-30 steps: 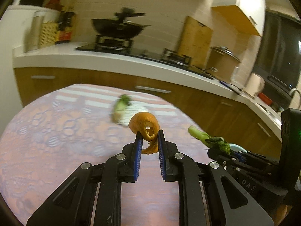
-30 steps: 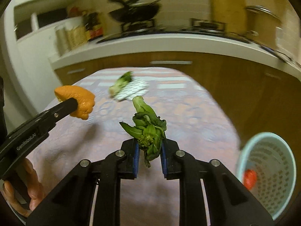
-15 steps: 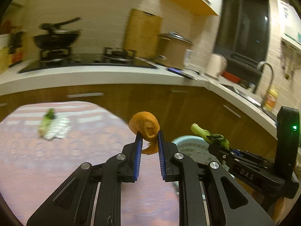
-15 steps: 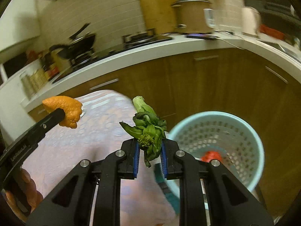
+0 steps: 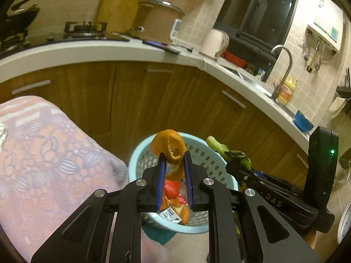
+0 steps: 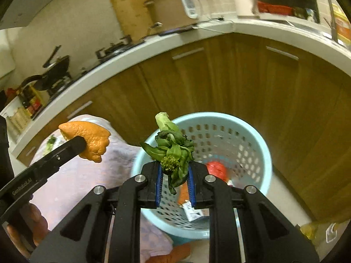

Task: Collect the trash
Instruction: 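Carry the peel and bok choy over the basket and open both tools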

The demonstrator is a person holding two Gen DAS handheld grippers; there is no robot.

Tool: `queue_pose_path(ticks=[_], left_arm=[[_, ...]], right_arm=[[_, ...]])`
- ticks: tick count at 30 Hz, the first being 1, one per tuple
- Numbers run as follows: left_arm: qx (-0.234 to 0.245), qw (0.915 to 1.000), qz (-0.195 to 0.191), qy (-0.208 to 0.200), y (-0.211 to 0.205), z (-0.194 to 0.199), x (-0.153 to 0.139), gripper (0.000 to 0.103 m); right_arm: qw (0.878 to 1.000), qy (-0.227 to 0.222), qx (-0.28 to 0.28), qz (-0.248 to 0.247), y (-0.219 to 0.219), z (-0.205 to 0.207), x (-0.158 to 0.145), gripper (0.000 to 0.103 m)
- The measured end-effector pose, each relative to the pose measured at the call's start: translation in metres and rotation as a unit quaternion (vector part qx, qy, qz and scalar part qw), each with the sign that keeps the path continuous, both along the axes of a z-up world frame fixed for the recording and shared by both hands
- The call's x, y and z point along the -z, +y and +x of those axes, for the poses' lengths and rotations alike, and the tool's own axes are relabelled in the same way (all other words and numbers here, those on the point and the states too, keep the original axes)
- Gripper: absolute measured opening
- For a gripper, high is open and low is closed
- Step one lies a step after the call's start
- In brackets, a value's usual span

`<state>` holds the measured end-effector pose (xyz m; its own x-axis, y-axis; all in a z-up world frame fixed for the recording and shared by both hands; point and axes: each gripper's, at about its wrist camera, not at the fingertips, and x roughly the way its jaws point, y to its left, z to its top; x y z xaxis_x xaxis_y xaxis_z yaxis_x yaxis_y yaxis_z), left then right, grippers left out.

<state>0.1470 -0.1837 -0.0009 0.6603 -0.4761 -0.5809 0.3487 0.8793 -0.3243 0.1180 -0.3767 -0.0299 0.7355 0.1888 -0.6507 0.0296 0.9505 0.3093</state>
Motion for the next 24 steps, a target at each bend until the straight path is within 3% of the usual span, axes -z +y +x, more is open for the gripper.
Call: queue_pose_path(ticks=[10, 12, 13, 14, 15, 16, 20, 24], left_arm=[[0.018, 0.9984, 0.012, 0.052, -0.023, 0.026, 0.036, 0.016], [0.022, 0.9981, 0.015, 0.056, -0.026, 0.028, 0.038, 0.021], [0.02, 0.9978, 0.022, 0.059, -0.028, 0.03, 0.04, 0.026], [0.017, 0.9976, 0.027, 0.061, -0.028, 0.031, 0.041, 0.038], [0.013, 0.9976, 0.03, 0.061, -0.028, 0.032, 0.042, 0.048], [0.01, 0.9976, 0.031, 0.062, -0.027, 0.032, 0.043, 0.05], [0.006, 0.997, 0.022, 0.074, -0.022, 0.034, 0.044, 0.053], [0.001, 0.9977, 0.027, 0.062, -0.017, 0.027, 0.038, 0.053]], right_arm=[[0.998, 0.058, 0.035, 0.003, -0.015, 0.021, 0.036, 0.018], [0.997, 0.066, 0.039, 0.006, -0.017, 0.024, 0.039, 0.019], [0.997, 0.073, 0.039, 0.01, -0.019, 0.026, 0.043, 0.021], [0.996, 0.079, 0.041, 0.011, -0.021, 0.026, 0.046, 0.024], [0.995, 0.088, 0.042, 0.01, -0.022, 0.028, 0.049, 0.036], [0.995, 0.092, 0.04, 0.01, -0.022, 0.029, 0.051, 0.051], [0.995, 0.086, 0.041, 0.013, -0.024, 0.026, 0.049, 0.054], [0.997, 0.069, 0.034, 0.004, -0.018, 0.022, 0.036, 0.054]])
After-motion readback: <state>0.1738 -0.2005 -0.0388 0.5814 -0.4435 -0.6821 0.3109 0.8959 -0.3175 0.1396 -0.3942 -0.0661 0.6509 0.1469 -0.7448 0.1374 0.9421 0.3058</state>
